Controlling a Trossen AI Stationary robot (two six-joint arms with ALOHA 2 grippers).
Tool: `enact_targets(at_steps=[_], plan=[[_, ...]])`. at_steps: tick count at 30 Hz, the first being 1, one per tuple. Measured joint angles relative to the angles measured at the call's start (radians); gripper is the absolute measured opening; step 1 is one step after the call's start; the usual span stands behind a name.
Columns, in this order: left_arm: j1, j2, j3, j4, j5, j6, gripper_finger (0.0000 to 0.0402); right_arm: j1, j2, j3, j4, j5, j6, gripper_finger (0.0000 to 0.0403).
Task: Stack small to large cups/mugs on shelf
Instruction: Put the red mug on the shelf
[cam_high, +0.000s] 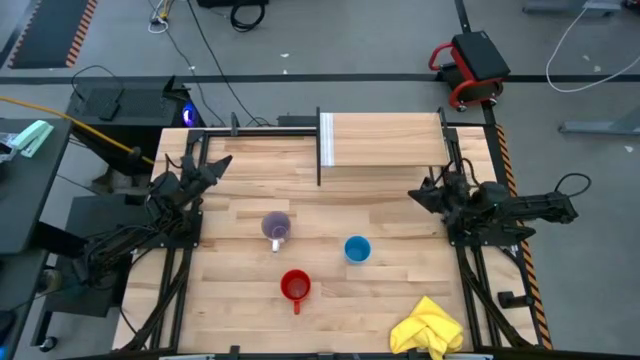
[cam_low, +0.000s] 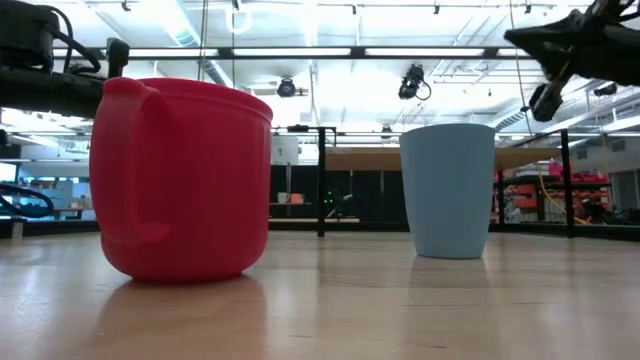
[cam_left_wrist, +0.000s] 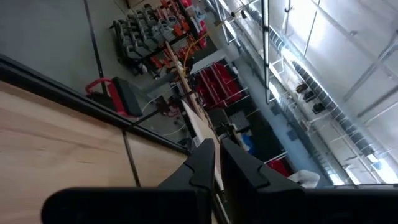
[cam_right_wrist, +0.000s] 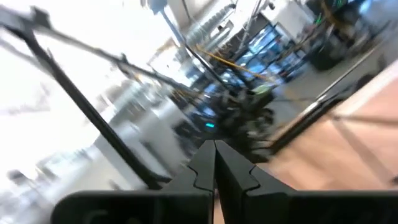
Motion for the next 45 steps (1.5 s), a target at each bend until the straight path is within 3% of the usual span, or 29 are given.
enact_targets(at_steps=[5,11,15,21,29,34,39,45], plan=[[0.0,0.0,0.0,0.002,0.038,-0.112,0.004,0.0,0.0,0.0,0.083,0.0,0.148,0.0014],[-0.021,0.0,0.0,0.036,0.287,-0.16,0.0032,0.0,0.0,0.001,0.165,0.0,0.127,0.0014],[-0.104,0.0,0.0,0.102,0.333,-0.176,0.0028,0.0,0.0,0.001,0.225,0.0,0.16,0.0014],[-0.236,0.0,0.0,0.23,0.294,-0.149,0.0034,0.001,0.001,0.027,0.313,-0.065,0.193,0.0014],[-0.409,0.003,0.014,0.263,0.192,-0.075,0.003,0.026,0.117,0.212,0.27,-0.143,0.073,0.0014],[-0.534,0.047,0.077,0.266,0.094,0.012,0.0025,0.029,0.273,0.392,0.051,-0.184,0.064,0.0014],[-0.671,0.175,0.187,0.245,0.004,0.093,0.0025,0.029,0.472,0.586,-0.165,-0.254,0.064,0.0014],[-0.832,0.408,0.361,-0.024,-0.101,0.098,0.0025,0.03,0.673,0.793,-0.431,-0.357,0.042,0.0014]])
